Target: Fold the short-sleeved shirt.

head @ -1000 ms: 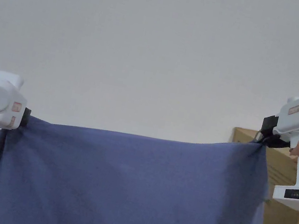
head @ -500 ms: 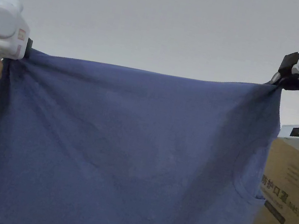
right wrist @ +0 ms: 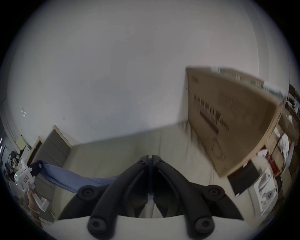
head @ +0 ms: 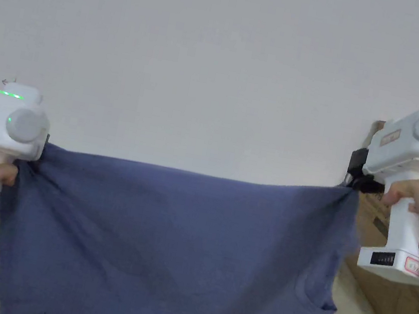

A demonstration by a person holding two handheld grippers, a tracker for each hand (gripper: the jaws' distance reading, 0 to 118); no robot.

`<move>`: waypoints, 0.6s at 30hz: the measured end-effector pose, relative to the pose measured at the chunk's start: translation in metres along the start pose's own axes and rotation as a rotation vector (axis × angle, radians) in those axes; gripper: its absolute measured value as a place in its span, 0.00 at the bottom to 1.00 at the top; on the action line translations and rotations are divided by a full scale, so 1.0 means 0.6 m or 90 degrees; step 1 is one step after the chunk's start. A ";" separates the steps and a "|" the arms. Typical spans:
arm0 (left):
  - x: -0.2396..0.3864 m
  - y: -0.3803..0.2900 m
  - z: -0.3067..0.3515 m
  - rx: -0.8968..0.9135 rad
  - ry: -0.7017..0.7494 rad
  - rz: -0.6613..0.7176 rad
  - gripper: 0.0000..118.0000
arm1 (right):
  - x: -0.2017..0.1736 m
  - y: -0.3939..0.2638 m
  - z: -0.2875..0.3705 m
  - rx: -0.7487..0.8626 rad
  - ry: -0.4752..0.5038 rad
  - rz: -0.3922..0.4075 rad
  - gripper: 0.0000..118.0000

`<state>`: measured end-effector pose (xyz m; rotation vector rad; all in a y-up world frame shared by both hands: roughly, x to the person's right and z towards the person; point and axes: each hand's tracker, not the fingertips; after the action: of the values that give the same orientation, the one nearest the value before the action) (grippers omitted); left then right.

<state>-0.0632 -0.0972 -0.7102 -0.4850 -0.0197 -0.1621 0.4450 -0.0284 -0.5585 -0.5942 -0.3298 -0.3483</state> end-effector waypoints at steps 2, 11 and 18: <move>0.028 -0.086 -0.061 -0.082 -0.001 -0.014 0.02 | 0.019 -0.064 -0.077 -0.060 -0.021 -0.011 0.02; 0.074 -0.362 -0.203 -0.314 0.004 -0.057 0.02 | 0.105 -0.329 -0.282 -0.263 -0.077 -0.027 0.02; 0.027 -0.361 -0.134 -0.252 -0.038 -0.014 0.02 | 0.134 -0.347 -0.220 -0.241 -0.045 -0.005 0.02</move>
<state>-0.0835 -0.3258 -0.6800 -0.8851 -0.0517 -0.1738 0.4578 -0.2858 -0.5291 -0.9791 -0.3365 -0.4012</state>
